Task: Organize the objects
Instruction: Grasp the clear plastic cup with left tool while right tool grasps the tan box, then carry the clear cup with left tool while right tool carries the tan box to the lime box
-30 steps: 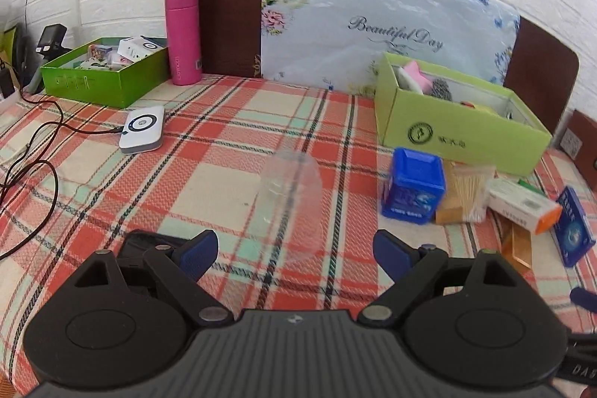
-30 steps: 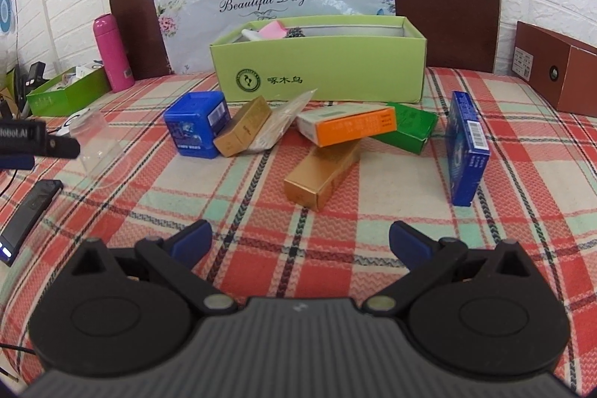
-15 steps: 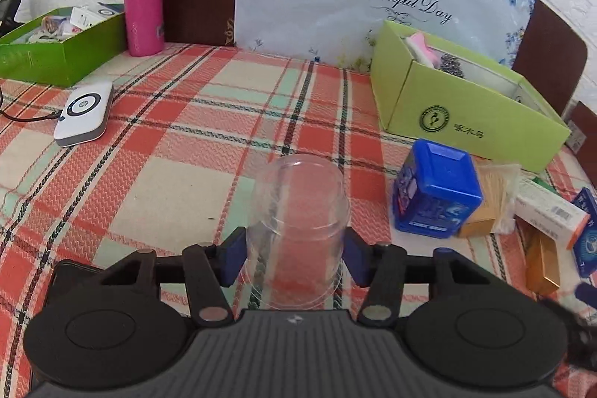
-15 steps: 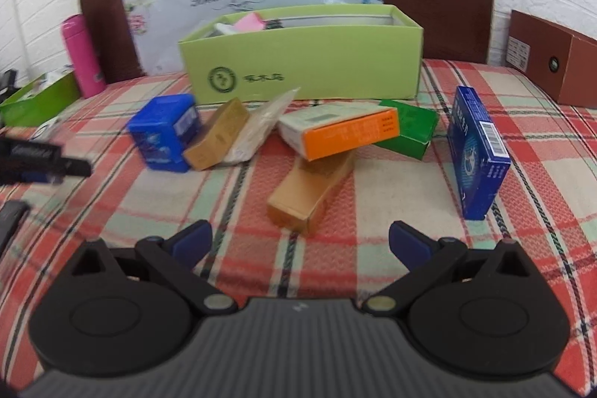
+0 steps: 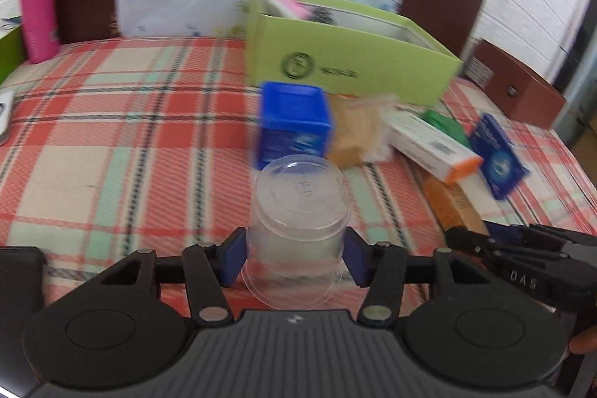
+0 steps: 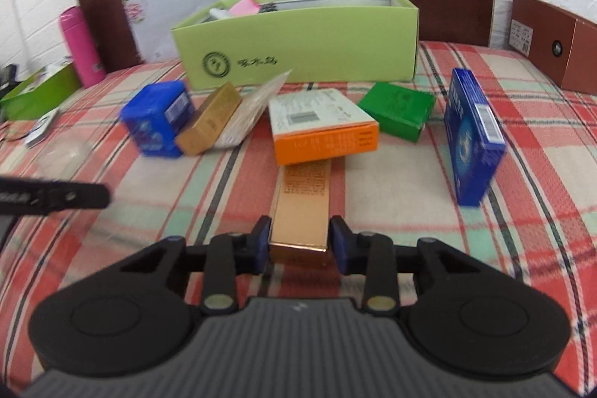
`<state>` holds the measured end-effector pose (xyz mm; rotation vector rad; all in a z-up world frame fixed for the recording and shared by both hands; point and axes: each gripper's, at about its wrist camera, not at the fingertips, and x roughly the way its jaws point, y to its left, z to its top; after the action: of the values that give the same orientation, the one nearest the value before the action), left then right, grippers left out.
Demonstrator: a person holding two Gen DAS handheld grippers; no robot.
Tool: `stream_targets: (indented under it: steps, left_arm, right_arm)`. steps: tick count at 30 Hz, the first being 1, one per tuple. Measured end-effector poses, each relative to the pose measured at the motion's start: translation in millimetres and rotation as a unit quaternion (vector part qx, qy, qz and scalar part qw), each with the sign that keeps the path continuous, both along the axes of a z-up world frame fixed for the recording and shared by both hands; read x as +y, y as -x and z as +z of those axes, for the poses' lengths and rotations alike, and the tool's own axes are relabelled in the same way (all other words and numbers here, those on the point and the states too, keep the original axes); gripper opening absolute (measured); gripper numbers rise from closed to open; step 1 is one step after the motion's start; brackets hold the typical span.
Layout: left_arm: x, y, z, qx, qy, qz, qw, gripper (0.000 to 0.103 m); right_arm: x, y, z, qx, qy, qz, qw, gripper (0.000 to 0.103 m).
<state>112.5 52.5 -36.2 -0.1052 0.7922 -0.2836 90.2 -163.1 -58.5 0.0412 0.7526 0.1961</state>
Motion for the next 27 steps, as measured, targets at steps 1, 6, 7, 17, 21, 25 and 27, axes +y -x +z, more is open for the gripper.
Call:
stream_targets:
  steps: [1,6,7,17,21,25,27]
  left_arm:
    - [-8.1,3.9,0.2,0.0,-0.001,-0.013,0.9999,0.057]
    - [-45.9,20.9,0.9,-0.008,-0.015,-0.052,0.9985,0.061]
    - [-52.5,22.1,-0.8,-0.009,-0.025,-0.051,0.9983,0.062]
    - [-59.9,16.6,-7.8,0.004,-0.041,-0.024,0.9989,0.062]
    - [-61.4,13.5,-8.7,0.005,-0.046,-0.018,0.9988,0.062]
    - [-61.3,13.0,-9.9,0.004,-0.048,-0.018,0.9987,0.062]
    - [-62.0,12.9,-10.2,0.004,-0.049,-0.018,0.9986,0.062]
  right_arm:
    - [-4.8,11.9,1.1,0.001,0.006,0.012,1.0,0.032]
    - [-24.9,58.8,2.8,0.004,0.028,0.02,0.999,0.032]
    - [-27.4,63.3,3.5,0.003,0.028,0.014,1.0,0.032]
    - [-24.8,53.9,3.2,-0.003,0.02,0.013,1.0,0.04]
    - [-23.7,50.7,1.5,0.002,0.02,0.014,1.0,0.04]
    - [-23.3,49.0,0.3,0.003,0.021,0.015,1.0,0.04]
    - [-22.1,47.7,-0.3,0.003,0.024,0.016,1.0,0.04]
